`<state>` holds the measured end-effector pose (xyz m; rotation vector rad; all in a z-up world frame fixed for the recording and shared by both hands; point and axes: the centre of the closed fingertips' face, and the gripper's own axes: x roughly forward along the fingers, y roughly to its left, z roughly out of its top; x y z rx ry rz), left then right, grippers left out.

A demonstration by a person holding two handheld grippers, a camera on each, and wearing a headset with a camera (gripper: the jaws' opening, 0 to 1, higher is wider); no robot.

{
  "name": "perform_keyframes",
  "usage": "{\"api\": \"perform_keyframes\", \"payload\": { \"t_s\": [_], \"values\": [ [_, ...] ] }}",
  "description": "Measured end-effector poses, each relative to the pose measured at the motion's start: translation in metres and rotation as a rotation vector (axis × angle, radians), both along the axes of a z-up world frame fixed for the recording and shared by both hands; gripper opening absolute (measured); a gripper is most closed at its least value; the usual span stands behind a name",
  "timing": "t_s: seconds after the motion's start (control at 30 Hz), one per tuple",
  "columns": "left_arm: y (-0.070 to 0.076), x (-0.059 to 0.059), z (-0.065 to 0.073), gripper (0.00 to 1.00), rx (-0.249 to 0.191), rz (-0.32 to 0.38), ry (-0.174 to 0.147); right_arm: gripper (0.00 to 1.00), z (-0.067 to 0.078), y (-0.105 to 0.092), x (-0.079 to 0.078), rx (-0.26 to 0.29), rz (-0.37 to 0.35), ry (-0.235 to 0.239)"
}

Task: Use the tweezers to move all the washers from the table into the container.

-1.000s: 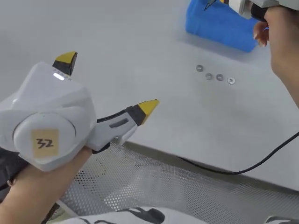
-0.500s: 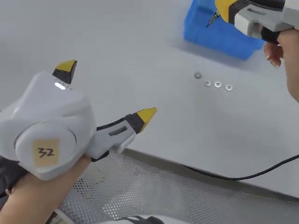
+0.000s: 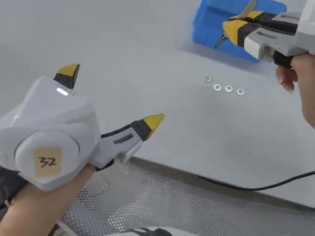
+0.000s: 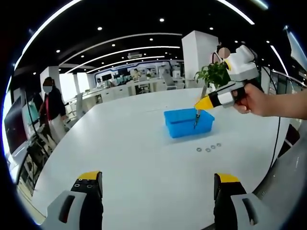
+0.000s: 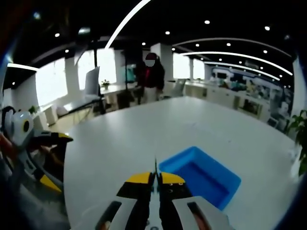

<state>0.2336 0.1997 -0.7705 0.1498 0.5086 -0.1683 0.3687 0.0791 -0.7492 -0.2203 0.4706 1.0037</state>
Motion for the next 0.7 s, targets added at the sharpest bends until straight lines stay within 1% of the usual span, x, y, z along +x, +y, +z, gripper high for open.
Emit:
{"api": "perform_keyframes", "payload": {
  "t_s": [0.13, 0.3, 0.37, 0.4, 0.53, 0.7],
  "values": [
    [0.000, -0.001, -0.001, 0.99, 0.000, 0.001, 0.007, 0.02, -0.009, 0.000, -0.008, -0.015, 0.013, 0.014],
    [0.000, -0.001, -0.001, 0.99, 0.001, -0.002, 0.007, 0.02, -0.027, -0.002, -0.019, -0.059, 0.032, 0.036],
    [0.000, -0.002, -0.001, 0.99, 0.003, -0.001, 0.008, 0.02, -0.031, -0.004, -0.021, -0.064, 0.032, 0.038],
    [0.000, -0.002, -0.001, 0.99, 0.002, -0.001, 0.008, 0.02, -0.034, -0.005, -0.022, -0.066, 0.032, 0.049],
    [0.000, -0.002, -0.002, 0.99, 0.004, -0.004, 0.013, 0.02, -0.042, -0.005, -0.023, -0.052, 0.022, 0.077],
    [0.000, -0.003, -0.003, 0.99, 0.008, -0.007, 0.020, 0.02, -0.046, -0.004, -0.021, -0.062, 0.027, 0.074]
  ]
}}
